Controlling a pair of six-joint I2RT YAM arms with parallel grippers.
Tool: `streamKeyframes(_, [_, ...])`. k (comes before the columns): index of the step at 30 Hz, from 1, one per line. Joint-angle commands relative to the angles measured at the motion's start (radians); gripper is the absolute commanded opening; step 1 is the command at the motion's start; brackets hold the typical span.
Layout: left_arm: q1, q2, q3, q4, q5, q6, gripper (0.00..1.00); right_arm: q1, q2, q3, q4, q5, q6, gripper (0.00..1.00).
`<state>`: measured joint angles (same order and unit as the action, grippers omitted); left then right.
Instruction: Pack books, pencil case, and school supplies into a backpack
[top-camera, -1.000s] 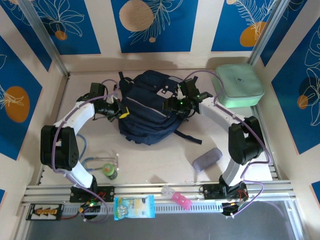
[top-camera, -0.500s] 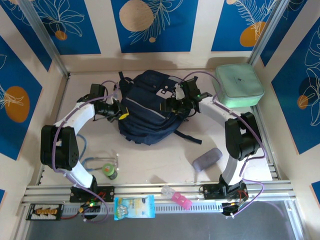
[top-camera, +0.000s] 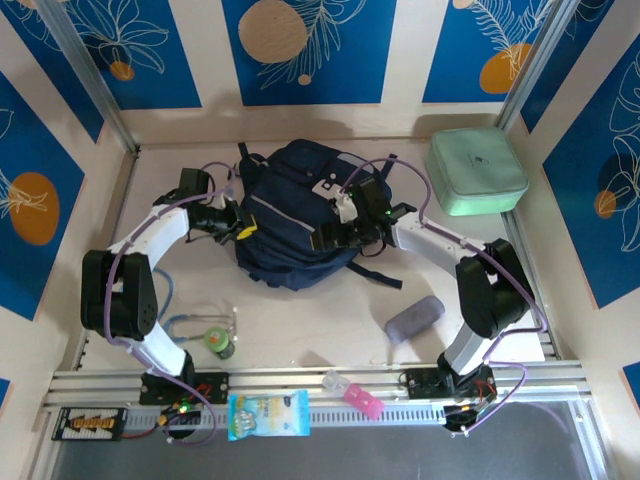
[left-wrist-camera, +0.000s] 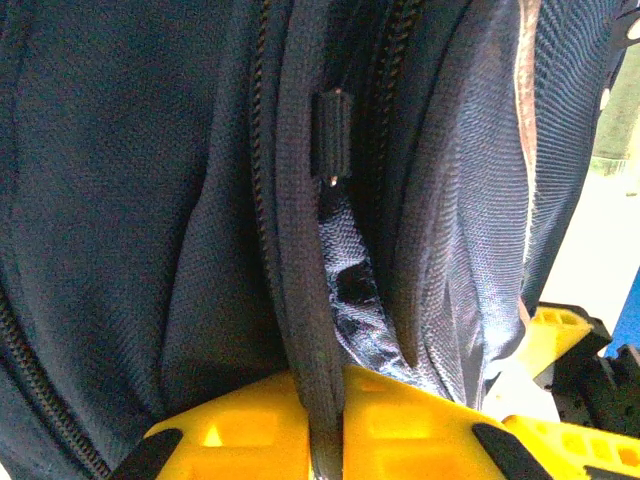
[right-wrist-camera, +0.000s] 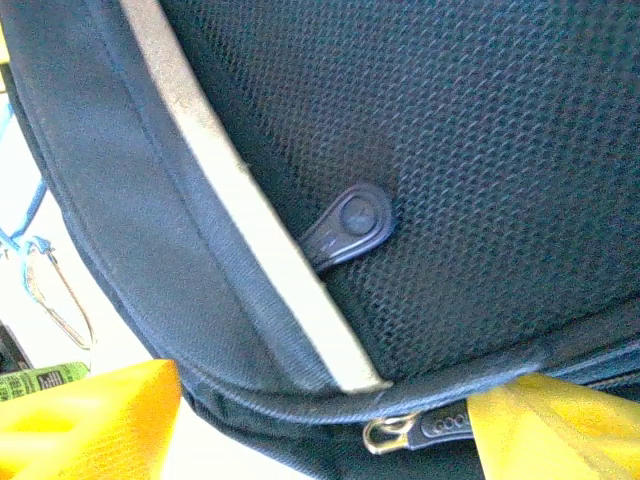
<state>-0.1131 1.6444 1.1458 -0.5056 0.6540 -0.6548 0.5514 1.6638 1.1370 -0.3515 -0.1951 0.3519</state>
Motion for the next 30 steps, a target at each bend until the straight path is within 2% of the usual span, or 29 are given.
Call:
streamKeyframes(1, [0.003,-0.001,0.006,0.035,0.028,-0.009,0.13,0.025,-0.022,-0.025,-0.053,0.034,-0.031,0.73])
streamKeyframes(6, [0.003,-0.002,0.016,0.028,0.027,-0.008,0.13,0.046,-0.032,-0.028,-0.057,0.175,-0.079,0.63])
streamKeyframes(10, [0.003,-0.003,0.024,0.022,0.027,-0.005,0.13,0.06,-0.028,-0.031,-0.054,0.256,-0.131,0.47])
streamKeyframes(15, [0.004,-0.005,0.028,0.017,0.026,-0.004,0.13,0.086,-0.018,-0.043,-0.044,0.354,-0.181,0.33])
streamKeyframes(19, [0.003,-0.005,0.029,0.017,0.027,-0.007,0.13,0.109,-0.019,-0.063,-0.029,0.433,-0.213,0.31])
streamKeyframes(26, [0.003,-0.004,0.031,0.019,0.027,-0.008,0.13,0.115,-0.011,-0.068,-0.003,0.474,-0.224,0.33])
streamKeyframes(27, [0.003,-0.005,0.031,0.018,0.028,-0.006,0.13,0.115,-0.007,-0.063,0.0,0.466,-0.23,0.31])
streamKeyframes(28, [0.003,-0.004,0.032,0.018,0.027,-0.006,0.13,0.116,-0.002,-0.059,0.007,0.447,-0.245,0.23])
streamKeyframes(30, [0.004,-0.003,0.034,0.017,0.029,-0.006,0.13,0.116,0.003,-0.054,0.024,0.432,-0.261,0.21])
